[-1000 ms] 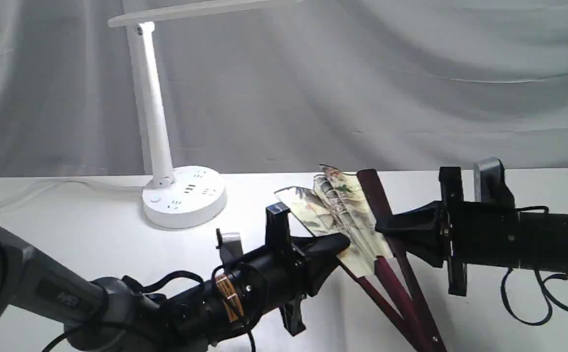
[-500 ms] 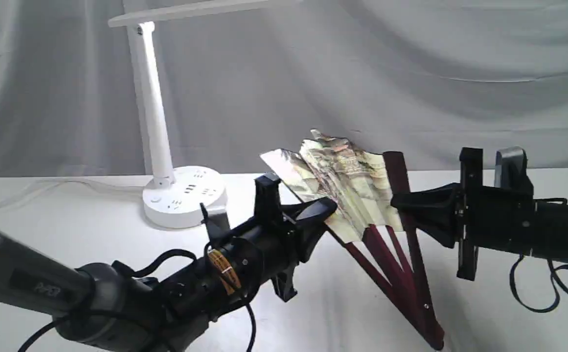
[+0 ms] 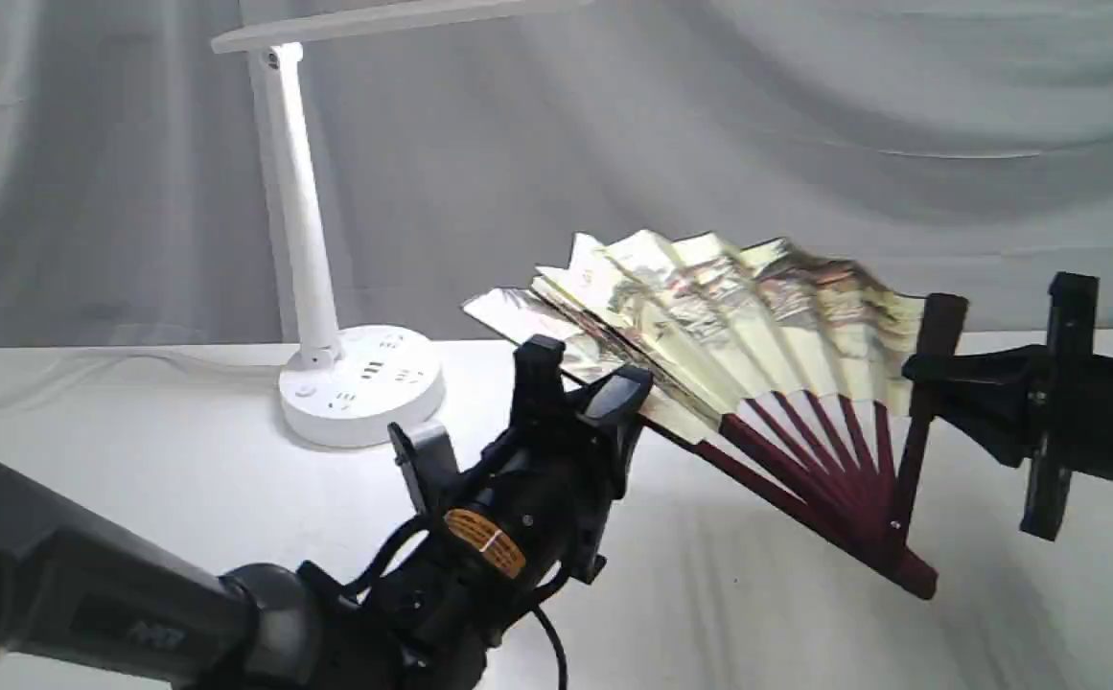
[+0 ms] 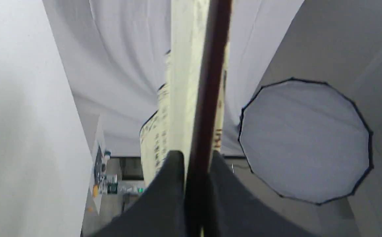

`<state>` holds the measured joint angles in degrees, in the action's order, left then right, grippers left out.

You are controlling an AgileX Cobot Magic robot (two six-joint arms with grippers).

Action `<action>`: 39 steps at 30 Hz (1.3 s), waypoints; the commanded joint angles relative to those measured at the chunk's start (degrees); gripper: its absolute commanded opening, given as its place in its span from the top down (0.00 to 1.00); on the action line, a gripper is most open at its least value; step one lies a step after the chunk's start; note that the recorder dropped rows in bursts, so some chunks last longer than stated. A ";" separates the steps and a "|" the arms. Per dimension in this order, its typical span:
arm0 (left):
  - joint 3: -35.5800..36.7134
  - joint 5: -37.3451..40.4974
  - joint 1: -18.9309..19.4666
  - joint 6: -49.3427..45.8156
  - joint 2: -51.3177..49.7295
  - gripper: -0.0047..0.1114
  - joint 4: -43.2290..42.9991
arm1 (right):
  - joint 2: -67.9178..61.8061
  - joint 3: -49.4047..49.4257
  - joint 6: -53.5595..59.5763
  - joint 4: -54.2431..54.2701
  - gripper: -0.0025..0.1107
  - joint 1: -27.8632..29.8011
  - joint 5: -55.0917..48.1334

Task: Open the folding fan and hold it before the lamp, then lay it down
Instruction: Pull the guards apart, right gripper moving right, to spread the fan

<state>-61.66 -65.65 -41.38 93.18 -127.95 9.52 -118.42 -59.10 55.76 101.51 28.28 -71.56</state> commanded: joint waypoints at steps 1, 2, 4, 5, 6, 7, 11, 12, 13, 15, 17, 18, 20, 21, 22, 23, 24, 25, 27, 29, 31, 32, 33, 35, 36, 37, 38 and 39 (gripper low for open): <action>-0.62 -4.31 -1.67 -1.47 2.00 0.96 14.99 | 0.19 0.35 2.51 -3.75 0.98 3.32 1.60; -0.62 -4.31 -2.11 -2.09 2.00 0.96 16.21 | 0.19 0.35 2.51 -3.75 0.98 4.16 1.60; -0.62 -4.31 -2.24 -2.12 2.00 0.96 16.87 | 0.19 0.35 2.51 -3.53 0.98 5.83 1.60; -0.62 -4.31 -2.24 -2.12 2.00 0.96 16.87 | 0.19 0.35 2.51 -3.41 0.98 6.45 1.60; -0.62 -4.31 -2.24 -2.12 2.00 0.96 16.87 | 0.19 0.35 2.51 -3.16 0.98 7.23 1.60; -0.62 -4.31 -2.24 -2.12 2.00 0.96 16.87 | 0.19 0.35 2.51 -3.04 0.98 7.84 1.60; -0.62 -4.31 -2.22 -2.53 2.00 0.96 17.23 | 0.19 0.35 2.51 -2.92 0.98 10.56 1.60; -0.62 -4.31 -2.22 -3.47 2.00 0.96 17.34 | 0.19 0.35 2.51 -2.92 0.98 11.24 1.60; -0.62 -4.31 -2.22 -4.43 2.00 0.96 17.34 | 0.19 0.35 2.51 -2.92 0.98 11.80 1.60; -0.62 -4.31 -2.22 -5.93 2.00 0.96 17.34 | 0.19 0.35 2.36 -2.92 0.98 13.05 1.60; -0.62 -4.31 -2.22 -6.62 2.00 0.96 18.32 | 0.19 0.65 2.36 -3.07 0.98 14.08 1.60; -0.62 -4.31 -2.22 -6.62 2.00 0.96 18.93 | 0.19 1.00 2.36 -3.07 0.98 14.44 1.60; -0.62 -4.31 -2.22 -6.75 2.00 0.96 19.84 | 0.19 2.09 2.36 -2.19 0.98 14.92 1.60; -0.62 -4.31 -2.22 -6.74 2.00 0.96 20.32 | 0.19 2.63 2.36 -1.88 0.98 14.94 1.60; -0.62 -4.31 -2.22 -6.74 2.00 0.96 20.50 | 0.19 3.05 2.36 -1.56 0.98 15.05 1.60; -0.62 -4.31 -2.22 -6.91 2.00 0.96 20.78 | 0.19 3.47 2.36 -1.56 0.98 15.02 1.60; -0.62 -4.31 -2.22 -7.17 2.00 0.96 21.13 | 0.19 3.83 2.49 -1.56 0.98 15.02 1.60; -0.62 -4.31 -2.22 -7.33 2.00 0.96 21.24 | 0.19 4.17 2.56 -1.56 0.98 15.02 1.60; -0.62 -4.31 -2.22 -7.83 2.00 0.96 21.36 | 0.19 5.06 2.56 -1.56 0.98 15.08 1.60; -0.62 -4.31 -2.22 -7.81 2.00 0.96 21.49 | 0.19 5.23 2.56 -1.56 0.98 15.08 1.60; -0.62 -4.31 -2.22 -7.81 2.00 0.96 21.82 | 0.19 5.23 2.70 -1.56 0.98 15.08 1.60; -0.62 -4.31 -2.22 -7.81 2.00 0.96 22.30 | 0.19 5.23 2.70 -1.56 0.98 15.08 1.60; -0.62 -4.31 -2.22 -7.81 2.00 0.96 23.12 | 0.19 5.23 2.70 -1.56 0.98 15.08 1.60; -0.62 -4.31 -2.22 -7.81 2.00 0.96 24.15 | 0.19 5.23 2.70 -1.56 0.98 15.08 1.60; -0.62 -4.31 -2.22 -7.81 2.00 0.96 24.87 | 0.19 5.23 2.70 -1.56 0.98 15.08 1.60; -0.62 -4.31 -2.22 -7.81 2.00 0.96 25.31 | 0.19 5.23 2.71 -1.56 0.98 15.18 1.60; -0.62 -4.31 -2.22 -7.81 2.00 0.96 25.60 | 0.19 5.23 2.71 -1.56 0.98 15.18 1.60; -0.62 -4.31 -2.22 -7.81 2.00 0.96 25.71 | 0.19 5.23 2.71 -1.56 0.98 15.18 1.60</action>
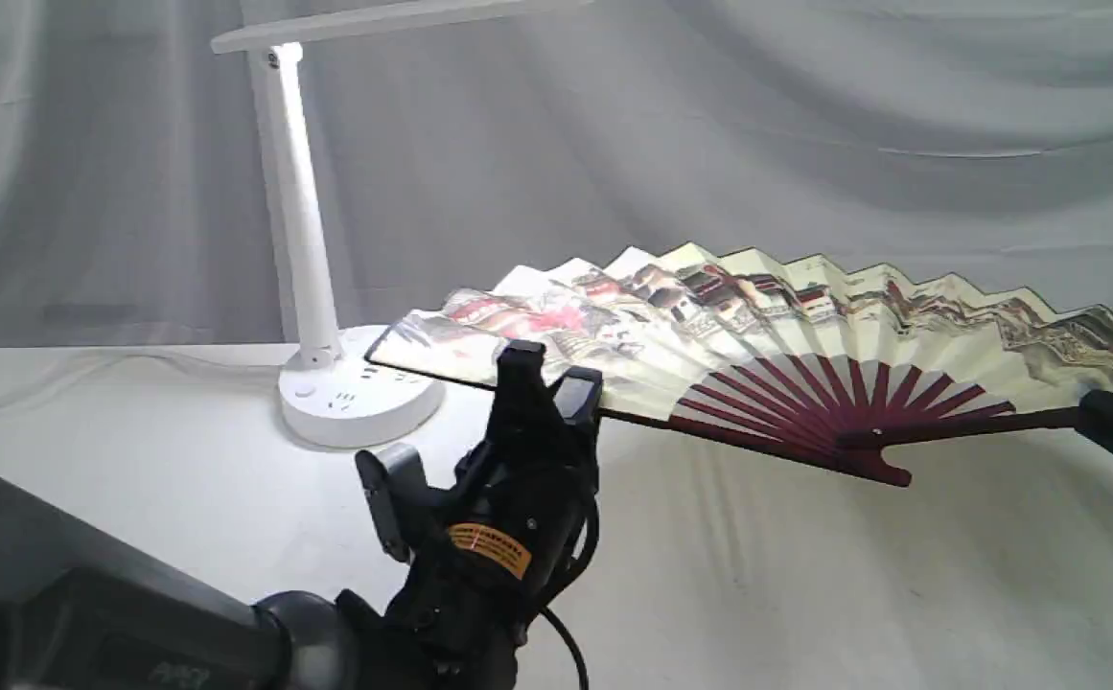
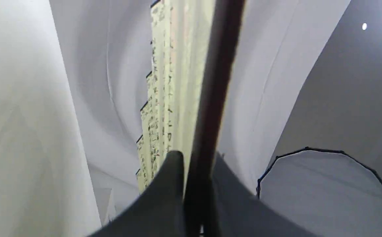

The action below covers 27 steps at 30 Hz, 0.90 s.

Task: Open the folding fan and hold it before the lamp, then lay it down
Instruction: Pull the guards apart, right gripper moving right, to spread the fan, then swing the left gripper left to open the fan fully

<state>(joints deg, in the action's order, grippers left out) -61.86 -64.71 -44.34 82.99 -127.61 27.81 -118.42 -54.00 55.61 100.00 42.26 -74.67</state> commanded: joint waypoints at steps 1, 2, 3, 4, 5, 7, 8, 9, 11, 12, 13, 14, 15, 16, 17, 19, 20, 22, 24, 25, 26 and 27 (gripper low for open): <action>-0.42 -5.25 0.74 2.37 1.65 0.96 7.55 | 0.19 0.13 2.86 -0.05 0.98 1.20 4.71; -0.42 -5.25 0.74 2.49 1.65 0.96 7.78 | 0.19 0.13 2.86 -0.05 0.98 1.20 4.71; -0.42 -5.25 0.74 2.74 1.90 0.96 8.08 | 0.19 0.13 2.86 -0.05 0.98 1.20 4.71; -0.42 -5.25 0.74 2.74 2.01 0.96 8.80 | 0.19 0.13 2.69 -0.05 0.98 1.17 4.71; -0.42 -5.25 0.74 2.74 2.52 0.96 10.28 | 0.19 0.13 2.69 -0.05 0.98 1.17 4.71; -0.42 -5.25 0.74 2.37 3.61 0.96 11.50 | 0.19 0.13 2.69 -0.05 0.98 1.17 4.71; -0.42 -5.25 0.74 1.73 4.24 0.96 11.83 | 0.19 0.13 2.69 -0.05 0.98 1.06 4.71; -0.42 -5.25 0.74 1.15 4.84 0.96 12.09 | 0.19 0.13 2.69 -0.05 0.98 1.06 4.71; -0.42 -5.25 0.74 -0.60 5.73 0.96 12.09 | 0.19 0.13 2.57 -0.05 0.98 1.06 4.71; -0.42 -5.25 0.74 -0.89 6.02 0.96 12.26 | 0.30 0.13 2.43 -0.05 0.98 1.06 4.71; -0.42 -5.25 0.74 -0.88 6.16 0.96 12.26 | 0.65 0.13 2.22 -0.05 0.98 1.06 4.71; -0.42 -5.25 0.74 -0.75 6.28 0.96 12.26 | 0.87 0.22 2.25 -0.05 0.98 0.93 4.71; -0.42 -5.25 0.74 -0.75 6.28 0.96 12.26 | 1.52 0.22 2.25 -0.05 0.98 0.69 4.71; -0.42 -5.25 0.74 -0.75 6.28 0.96 12.26 | 2.15 0.22 2.25 -0.05 0.98 0.39 4.71; -0.31 -5.25 0.74 -0.64 6.31 0.96 12.26 | 2.86 0.22 2.25 -0.05 0.98 0.13 4.71; -0.30 -5.25 0.74 -0.53 6.31 0.96 12.26 | 4.16 0.22 2.16 -0.05 0.98 -0.40 4.71; -0.30 -5.25 0.74 -0.38 6.39 0.96 12.26 | 4.60 0.22 2.16 -0.05 0.98 -0.55 4.71; -0.30 -5.25 0.74 -0.37 6.91 0.96 12.26 | 5.78 0.22 2.16 -0.05 0.98 -1.08 4.71; -0.30 -5.25 0.74 -0.37 7.74 0.96 12.39 | 6.90 0.22 1.72 -0.05 0.98 -1.72 4.71; -0.04 -5.25 0.74 -0.37 8.30 0.96 13.12 | 7.40 0.22 1.54 -0.05 0.98 -1.73 4.71; 0.32 -5.25 0.74 -0.37 8.88 0.96 14.15 | 7.70 0.22 1.41 -0.05 0.98 -1.84 4.71; 0.95 -5.25 0.74 -0.49 9.40 0.96 15.04 | 8.26 0.22 1.41 -0.05 0.98 -2.16 4.71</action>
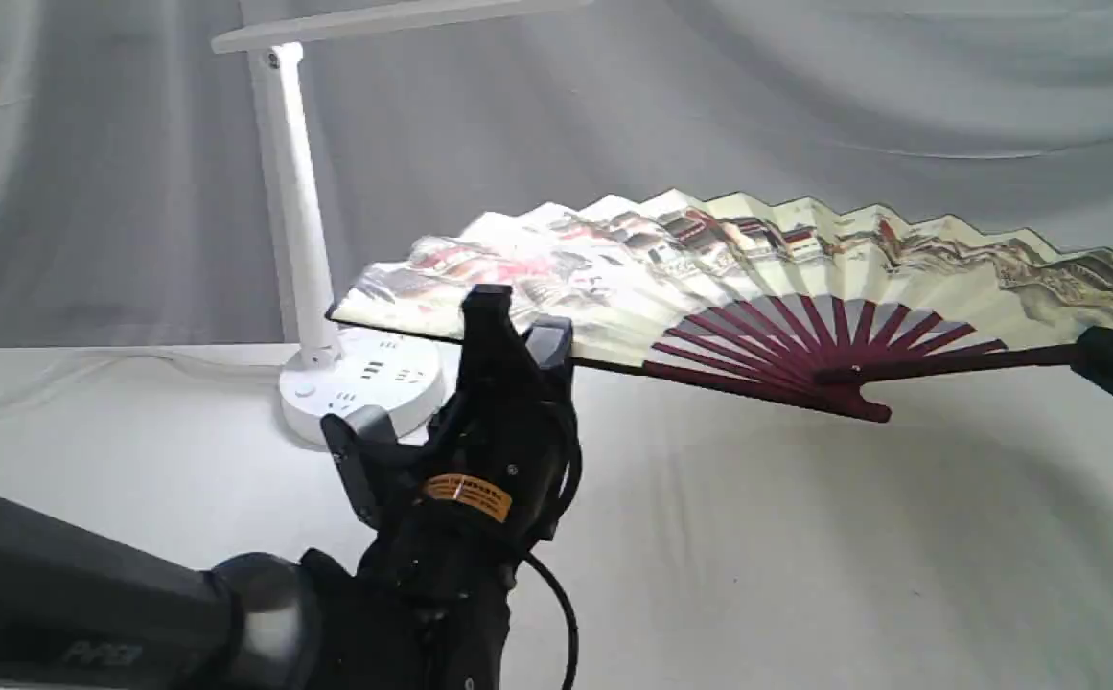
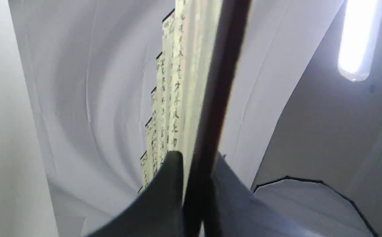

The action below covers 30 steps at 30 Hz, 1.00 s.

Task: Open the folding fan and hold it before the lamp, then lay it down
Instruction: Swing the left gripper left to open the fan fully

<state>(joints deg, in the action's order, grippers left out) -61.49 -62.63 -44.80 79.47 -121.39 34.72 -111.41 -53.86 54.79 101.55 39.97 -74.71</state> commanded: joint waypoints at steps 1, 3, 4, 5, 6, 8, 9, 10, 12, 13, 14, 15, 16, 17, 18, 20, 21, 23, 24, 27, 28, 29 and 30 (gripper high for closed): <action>1.21 -7.33 1.20 3.04 3.68 0.96 8.71 | 1.91 0.08 2.01 -1.60 0.98 0.01 4.75; 3.54 -7.33 1.20 3.04 5.04 0.96 9.69 | 2.74 0.08 2.00 -1.60 0.98 -0.50 4.75; 4.44 -7.33 1.20 3.04 5.52 0.96 9.92 | 3.36 0.08 2.00 -1.60 0.98 -0.72 4.75; 5.28 -7.33 1.20 3.04 5.92 0.96 10.23 | 3.87 0.08 2.00 -1.60 0.98 -1.29 4.75; 6.49 -7.33 1.20 3.04 6.51 0.96 10.86 | 4.20 0.08 2.00 -1.60 0.98 -1.93 4.75; 8.34 -7.33 1.20 3.43 7.52 0.96 12.13 | 5.00 0.08 1.68 -1.60 0.98 -3.23 4.75; 9.37 -7.33 1.20 4.38 7.99 0.96 12.54 | 5.30 0.08 1.54 -1.60 0.98 -4.07 4.75; 10.29 -7.33 1.20 4.76 8.68 0.96 12.95 | 5.63 0.08 1.41 -1.60 0.98 -4.65 4.75; 12.10 -7.33 1.20 4.76 10.15 0.96 13.51 | 6.36 0.08 1.29 -1.60 0.98 -6.32 4.75; 12.64 -7.33 1.20 4.76 10.71 0.96 13.98 | 6.47 0.08 1.12 -1.60 0.98 -6.94 4.75; 13.55 -7.33 1.20 4.53 11.37 0.96 14.74 | 6.59 0.08 0.58 -1.60 0.98 -7.56 4.75; 14.72 -7.33 1.20 4.52 12.19 0.96 15.58 | 6.61 0.08 0.21 -1.60 0.98 -8.34 4.75; 15.52 -7.33 1.32 4.52 12.71 0.96 16.37 | 6.61 0.08 -0.02 -1.60 0.98 -9.05 4.75; 16.58 -7.33 1.47 4.52 13.38 0.96 17.08 | 6.61 0.08 0.01 -1.60 0.98 -9.87 4.75; 17.74 -7.33 1.57 4.52 14.05 0.96 17.50 | 6.61 0.08 0.01 -1.60 0.98 -10.46 4.75; 19.98 -7.33 2.27 4.52 15.18 0.96 17.58 | 6.61 0.08 -0.44 -1.60 0.98 -12.21 4.75; 20.78 -7.33 2.62 4.52 15.79 0.96 17.57 | 6.61 0.08 -0.44 -1.60 0.98 -13.09 4.75; 22.56 -7.33 3.32 4.52 17.10 0.96 17.47 | 6.61 0.08 -0.44 -1.60 0.98 -14.78 4.75; 23.26 -7.33 3.62 4.52 17.87 0.96 17.47 | 6.61 0.08 -0.44 -1.60 0.98 -15.70 4.75; 24.60 -7.33 4.37 4.52 19.82 0.96 17.47 | 6.61 0.08 -1.02 -1.60 0.98 -18.29 7.26; 25.14 -7.33 4.88 4.44 20.65 0.96 17.47 | 6.61 -0.02 -1.25 -1.60 0.98 -19.13 8.11; 25.42 -7.33 5.02 4.44 21.18 0.96 17.47 | 6.61 -0.16 -1.25 -1.60 0.98 -20.07 8.80; 25.84 -7.33 5.64 4.44 21.77 0.96 17.47 | 6.61 -0.26 -1.25 -1.60 0.98 -20.74 9.08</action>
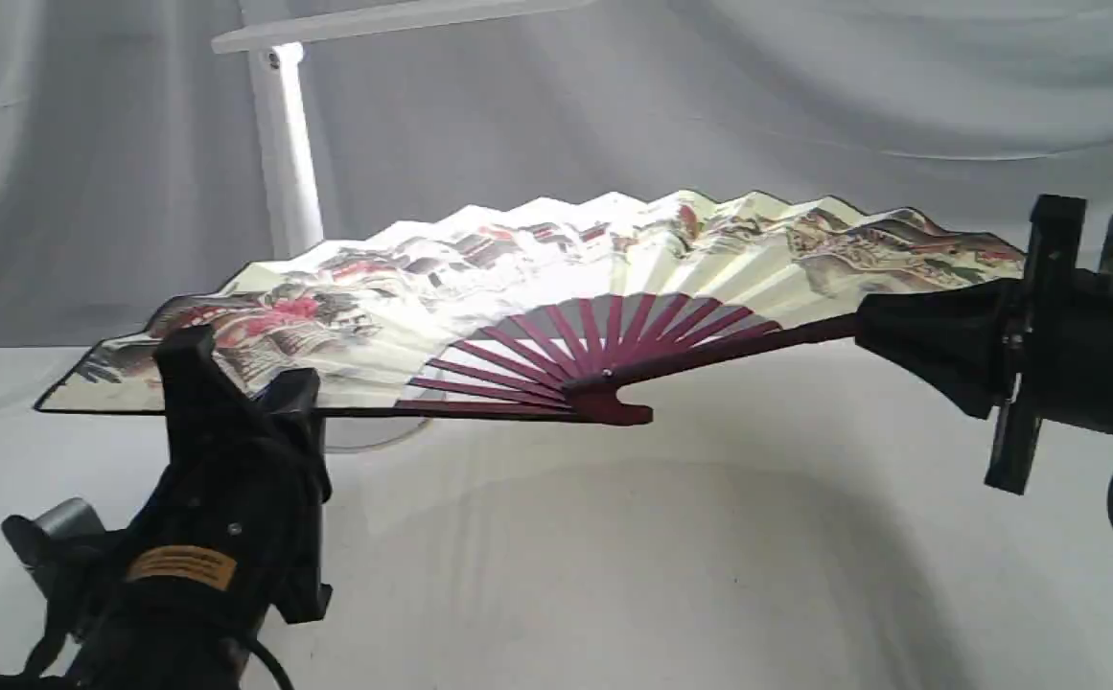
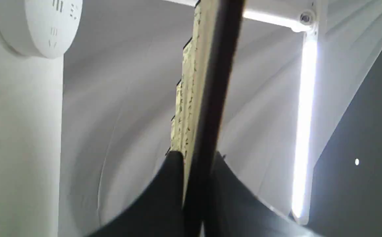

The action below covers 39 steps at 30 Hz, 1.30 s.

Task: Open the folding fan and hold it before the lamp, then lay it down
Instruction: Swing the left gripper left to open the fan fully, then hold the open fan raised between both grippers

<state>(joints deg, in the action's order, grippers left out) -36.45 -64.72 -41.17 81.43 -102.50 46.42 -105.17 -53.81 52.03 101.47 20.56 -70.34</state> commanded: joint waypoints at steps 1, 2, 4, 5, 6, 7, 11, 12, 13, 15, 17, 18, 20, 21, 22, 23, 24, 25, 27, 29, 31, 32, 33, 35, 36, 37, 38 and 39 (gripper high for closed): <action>1.26 -5.24 2.42 2.49 3.52 0.96 5.77 | 0.46 -0.30 1.10 -1.52 0.98 -1.96 5.04; 1.58 -5.24 2.85 2.49 3.99 0.96 5.77 | 0.86 -0.47 -0.05 -1.52 0.98 -2.97 6.11; 2.40 -5.24 3.86 2.44 5.19 0.96 5.59 | 1.12 -1.74 -0.28 -1.52 0.98 -4.40 6.97; 2.90 -5.24 4.41 2.35 5.78 0.96 5.46 | 1.12 -2.73 -0.43 -1.52 0.98 -5.31 6.97; 3.17 -5.24 4.83 2.35 6.21 0.96 5.33 | 1.12 -3.81 -1.07 -1.52 0.98 -6.09 6.97; 3.49 -5.24 5.32 2.35 6.81 0.96 5.05 | 1.12 -4.69 -1.48 -1.52 0.98 -6.82 7.31; 4.50 -5.24 6.96 2.35 8.44 0.96 3.93 | 1.12 -7.56 -4.41 -1.52 0.98 -8.69 8.62; 4.73 -5.24 6.96 2.35 8.92 0.96 4.04 | 1.12 -7.70 -4.41 -1.52 0.98 -8.69 8.62; 4.86 -5.24 6.96 2.35 9.05 0.96 4.19 | 1.30 -7.69 -4.55 -1.52 0.98 -8.69 8.84; 4.86 -5.24 6.96 2.47 9.17 0.96 4.32 | 1.64 -7.69 -4.55 -1.52 0.98 -8.69 9.04; 4.86 -5.24 6.96 3.64 9.17 0.96 4.21 | 2.52 -7.69 -4.55 -1.52 0.98 -8.69 9.15; 4.86 -5.24 6.96 3.89 9.17 0.96 4.21 | 3.01 -7.69 -4.55 -1.52 0.98 -8.69 9.43; 4.86 -5.24 6.96 4.01 9.17 0.96 4.21 | 4.16 -7.69 -4.42 -1.52 0.98 -8.69 10.10; 4.86 -5.24 6.96 4.44 9.17 0.96 4.10 | 4.98 -7.69 -4.30 -1.52 0.98 -8.69 10.83; 4.86 -5.24 6.96 5.14 9.17 0.96 3.72 | 5.44 -7.69 -4.30 -1.52 0.98 -8.69 11.14; 4.86 -5.24 6.96 5.80 9.17 0.96 3.34 | 5.97 -7.69 -4.30 -1.52 0.98 -8.69 11.29; 4.86 -5.24 6.96 6.64 9.17 0.96 2.88 | 6.27 -7.69 -4.30 -1.52 0.98 -8.69 11.40; 4.86 -5.24 6.96 6.78 9.25 0.96 2.76 | 6.73 -7.69 -4.30 -1.52 0.98 -8.69 11.40; 4.86 -5.24 6.96 7.24 9.25 0.96 2.47 | 7.20 -7.69 -4.30 -1.52 0.98 -8.69 11.25; 4.86 -5.24 6.96 7.21 9.87 0.96 2.46 | 7.80 -7.69 -4.30 -1.52 0.98 -8.69 11.24; 4.75 -5.24 6.96 7.21 10.74 0.96 2.56 | 8.23 -7.69 -4.30 -1.52 0.98 -8.69 11.24; 4.75 -5.24 6.96 7.21 11.35 0.96 2.57 | 8.69 -7.69 -4.30 -1.52 0.98 -8.69 11.36; 4.75 -5.24 7.24 6.63 11.71 0.96 2.71 | 8.83 -7.69 -4.30 -1.52 0.98 -8.69 11.47; 4.75 -5.24 8.20 6.53 12.11 0.96 1.55 | 9.38 -7.69 -4.30 -1.52 0.98 -8.69 11.69; 4.75 -5.24 8.59 6.35 12.11 0.96 1.11 | 9.74 -7.69 -4.30 -1.52 0.98 -8.69 11.69; 4.75 -5.24 8.86 5.83 12.11 0.96 0.93 | 9.91 -7.69 -4.30 -1.52 0.98 -8.69 11.72; 4.75 -5.24 9.16 5.62 12.11 0.96 0.93 | 10.01 -7.69 -4.40 -1.52 0.98 -8.69 11.97; 4.75 -5.24 9.27 5.57 12.11 0.96 0.71 | 10.01 -7.69 -4.52 -1.52 0.98 -8.69 12.23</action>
<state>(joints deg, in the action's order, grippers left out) -31.41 -64.95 -33.47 84.86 -91.61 41.03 -95.50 -61.63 45.45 101.50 11.32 -62.49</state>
